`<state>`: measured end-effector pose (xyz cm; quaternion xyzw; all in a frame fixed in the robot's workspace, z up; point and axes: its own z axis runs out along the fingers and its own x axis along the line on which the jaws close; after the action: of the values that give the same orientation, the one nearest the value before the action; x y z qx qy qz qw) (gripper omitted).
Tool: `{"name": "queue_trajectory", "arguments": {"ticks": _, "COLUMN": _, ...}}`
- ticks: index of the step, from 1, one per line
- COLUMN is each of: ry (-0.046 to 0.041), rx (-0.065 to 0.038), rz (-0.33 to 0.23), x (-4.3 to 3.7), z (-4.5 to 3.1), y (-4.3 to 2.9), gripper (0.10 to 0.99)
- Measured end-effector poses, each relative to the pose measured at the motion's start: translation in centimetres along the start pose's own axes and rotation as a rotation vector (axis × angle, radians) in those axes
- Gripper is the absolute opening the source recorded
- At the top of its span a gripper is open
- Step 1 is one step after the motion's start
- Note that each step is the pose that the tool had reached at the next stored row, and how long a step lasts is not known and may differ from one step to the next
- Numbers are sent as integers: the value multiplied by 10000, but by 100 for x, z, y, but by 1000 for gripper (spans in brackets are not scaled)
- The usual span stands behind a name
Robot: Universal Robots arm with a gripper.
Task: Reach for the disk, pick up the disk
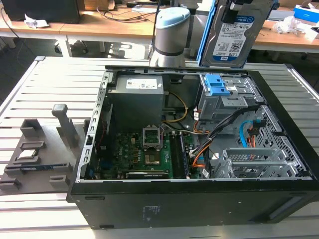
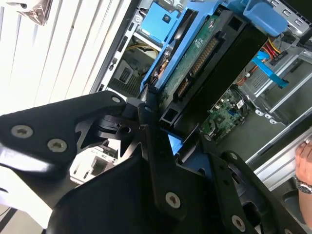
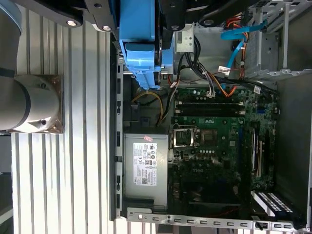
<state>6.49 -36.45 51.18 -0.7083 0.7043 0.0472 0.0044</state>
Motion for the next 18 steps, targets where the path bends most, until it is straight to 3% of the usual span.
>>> {"name": "queue_trajectory", "arguments": {"ticks": 5, "ry": 1, "rx": 0, "rz": -2, "x": 34, "z": -3, "y": -1, "gripper": 369}}
{"name": "queue_trajectory", "arguments": {"ticks": 18, "ry": 0, "rx": 0, "rz": -2, "x": 213, "z": -16, "y": 1, "gripper": 369}}
